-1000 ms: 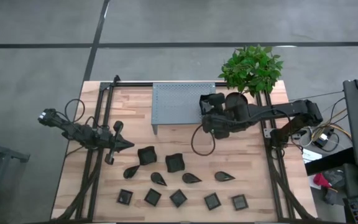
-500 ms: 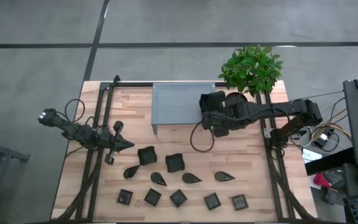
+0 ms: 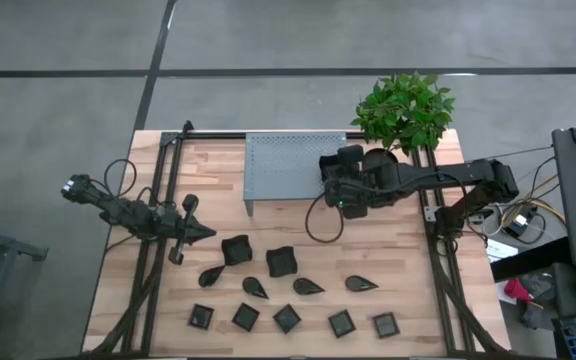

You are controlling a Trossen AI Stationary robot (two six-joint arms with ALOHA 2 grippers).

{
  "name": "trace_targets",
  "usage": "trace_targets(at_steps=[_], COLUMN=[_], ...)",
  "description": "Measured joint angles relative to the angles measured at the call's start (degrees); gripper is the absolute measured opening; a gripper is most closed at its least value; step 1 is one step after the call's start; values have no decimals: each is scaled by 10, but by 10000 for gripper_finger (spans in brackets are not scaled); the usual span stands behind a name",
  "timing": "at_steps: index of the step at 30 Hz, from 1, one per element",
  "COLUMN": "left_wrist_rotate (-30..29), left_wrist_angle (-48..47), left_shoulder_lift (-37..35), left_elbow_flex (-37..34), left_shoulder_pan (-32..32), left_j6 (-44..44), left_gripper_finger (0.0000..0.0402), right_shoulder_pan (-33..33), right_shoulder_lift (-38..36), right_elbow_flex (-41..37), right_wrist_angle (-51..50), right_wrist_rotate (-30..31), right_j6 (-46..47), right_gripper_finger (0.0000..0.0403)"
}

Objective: Pick & Place Mini shaped plates
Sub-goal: Stack the black distorted square plate on top of the black distorted square plates on the shelf

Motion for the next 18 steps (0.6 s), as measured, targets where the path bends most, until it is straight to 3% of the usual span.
trace_targets(at_steps=[13, 18], left_wrist_rotate=[0, 0], left_wrist_angle=[0, 0], left_shoulder_lift=[0, 0], left_elbow_flex=[0, 0], left_shoulder_pan=[0, 0], left_j6=[0, 0], left_gripper_finger=[0, 0], right_shoulder_pan=[38, 58], right_shoulder_lift=[0, 0], right_elbow_flex=[0, 0], right_wrist_angle=[17, 46], right_wrist_rotate=[-22, -59], right_j6=[78, 89], right_gripper_finger=[86, 77])
